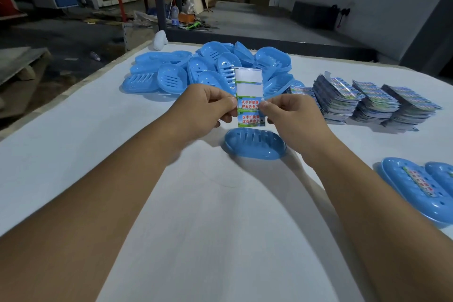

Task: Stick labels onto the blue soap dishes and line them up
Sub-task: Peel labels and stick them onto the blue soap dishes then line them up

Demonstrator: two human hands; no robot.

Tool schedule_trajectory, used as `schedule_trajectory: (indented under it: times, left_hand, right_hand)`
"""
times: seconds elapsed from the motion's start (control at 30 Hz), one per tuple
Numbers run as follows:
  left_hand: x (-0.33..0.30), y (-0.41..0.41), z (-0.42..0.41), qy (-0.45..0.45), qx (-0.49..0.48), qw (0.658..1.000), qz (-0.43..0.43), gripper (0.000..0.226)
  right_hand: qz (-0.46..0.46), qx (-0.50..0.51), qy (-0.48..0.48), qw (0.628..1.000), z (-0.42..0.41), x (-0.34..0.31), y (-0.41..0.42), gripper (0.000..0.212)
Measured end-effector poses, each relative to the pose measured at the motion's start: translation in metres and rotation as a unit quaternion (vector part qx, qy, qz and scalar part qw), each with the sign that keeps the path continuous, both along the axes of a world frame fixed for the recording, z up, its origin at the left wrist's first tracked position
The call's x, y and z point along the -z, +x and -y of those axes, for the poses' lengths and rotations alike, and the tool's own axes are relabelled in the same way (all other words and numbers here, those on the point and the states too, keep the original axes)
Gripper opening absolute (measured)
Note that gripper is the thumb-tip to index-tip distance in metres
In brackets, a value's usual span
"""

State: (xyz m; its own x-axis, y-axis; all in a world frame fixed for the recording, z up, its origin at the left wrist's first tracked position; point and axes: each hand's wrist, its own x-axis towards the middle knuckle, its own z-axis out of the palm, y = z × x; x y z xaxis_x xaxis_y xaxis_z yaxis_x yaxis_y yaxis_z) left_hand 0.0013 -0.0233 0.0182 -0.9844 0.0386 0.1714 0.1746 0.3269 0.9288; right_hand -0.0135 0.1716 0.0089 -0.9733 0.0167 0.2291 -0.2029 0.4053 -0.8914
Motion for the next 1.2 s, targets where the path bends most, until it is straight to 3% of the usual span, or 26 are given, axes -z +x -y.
schedule_trajectory:
  times: [0.13,0.3,0.47,0.63,1.2]
  left_hand:
    - [0.002,0.001,-0.004,-0.006,0.021,0.999,-0.024,0.018]
    - [0.004,0.003,-0.009,-0.022,0.036,0.997,-0.058,0.019]
    - [0.005,0.001,-0.01,-0.033,0.034,0.996,-0.073,0.018]
    - [0.008,-0.001,-0.01,-0.038,0.018,0.996,-0.074,0.02]
    - [0.01,-0.003,-0.01,-0.037,-0.011,0.998,-0.052,0.019]
  right_hand:
    - [-0.064,0.015,0.025,0.998,0.002,-0.002,0.003,0.017]
    - [-0.089,-0.053,0.016,0.994,0.009,-0.005,0.014,0.021]
    - [-0.086,-0.089,0.005,0.992,0.011,-0.007,0.018,0.013]
    - [-0.088,-0.066,0.011,0.994,0.01,-0.009,0.017,0.027]
    - [-0.046,-0.044,0.01,0.998,0.008,-0.008,0.014,0.02]
